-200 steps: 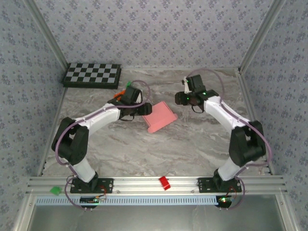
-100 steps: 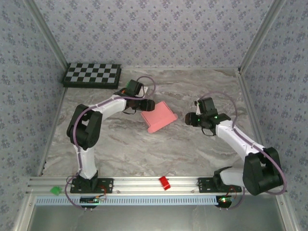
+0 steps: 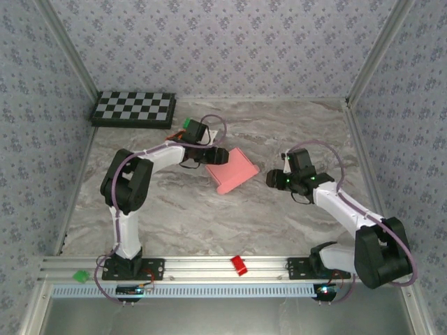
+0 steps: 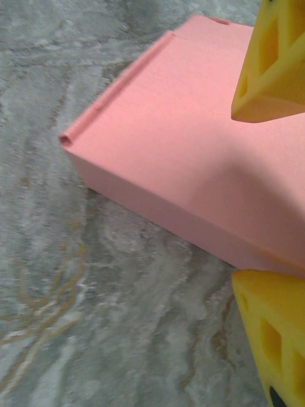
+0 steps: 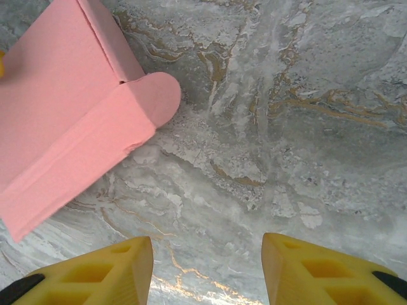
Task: Fold the paper box
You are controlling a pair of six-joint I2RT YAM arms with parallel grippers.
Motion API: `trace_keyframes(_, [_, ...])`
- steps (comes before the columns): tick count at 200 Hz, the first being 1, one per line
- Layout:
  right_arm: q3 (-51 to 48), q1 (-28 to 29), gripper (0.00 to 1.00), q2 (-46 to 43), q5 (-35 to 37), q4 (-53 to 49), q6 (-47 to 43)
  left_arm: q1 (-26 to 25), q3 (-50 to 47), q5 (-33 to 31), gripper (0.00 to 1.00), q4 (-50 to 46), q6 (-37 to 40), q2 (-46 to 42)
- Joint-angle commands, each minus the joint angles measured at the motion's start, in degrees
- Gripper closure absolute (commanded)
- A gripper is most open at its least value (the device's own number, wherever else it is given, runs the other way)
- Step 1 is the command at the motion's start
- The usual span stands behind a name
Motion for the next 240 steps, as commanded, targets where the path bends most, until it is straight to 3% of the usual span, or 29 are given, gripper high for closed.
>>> trace_keyframes(1, [0.7,0.6,0.5,1.8,-1.2,0.9,0.7,-0.1,-1.9,2.5,0.41,1.6,-2.7,-2.7])
trace_keyframes(36, [0.7,1.0,0.5,3.1,-1.8,2.7,1.5,-1.0,-5.1,1.4,0.46,2.9,-6.8,-5.2])
trace_keyframes(108, [0.7,0.9,0.51,7.1,-6.1,8.7,4.1,-2.7,-9.8,-0.4,0.48,6.0,-14.4,-10.1])
trace_keyframes(202, [2.8,0.6,0.51,12.3,-8.9,13.1,6.3,-4.5,-10.1,-1.6,0.49,5.2,-15.2,-11.6])
trace_keyframes(240, [1.8,-0.2,0.5,12.6,-12.1,16.5,8.5,-4.0,-9.4,-7.2,0.46,2.4,-14.6,-13.6])
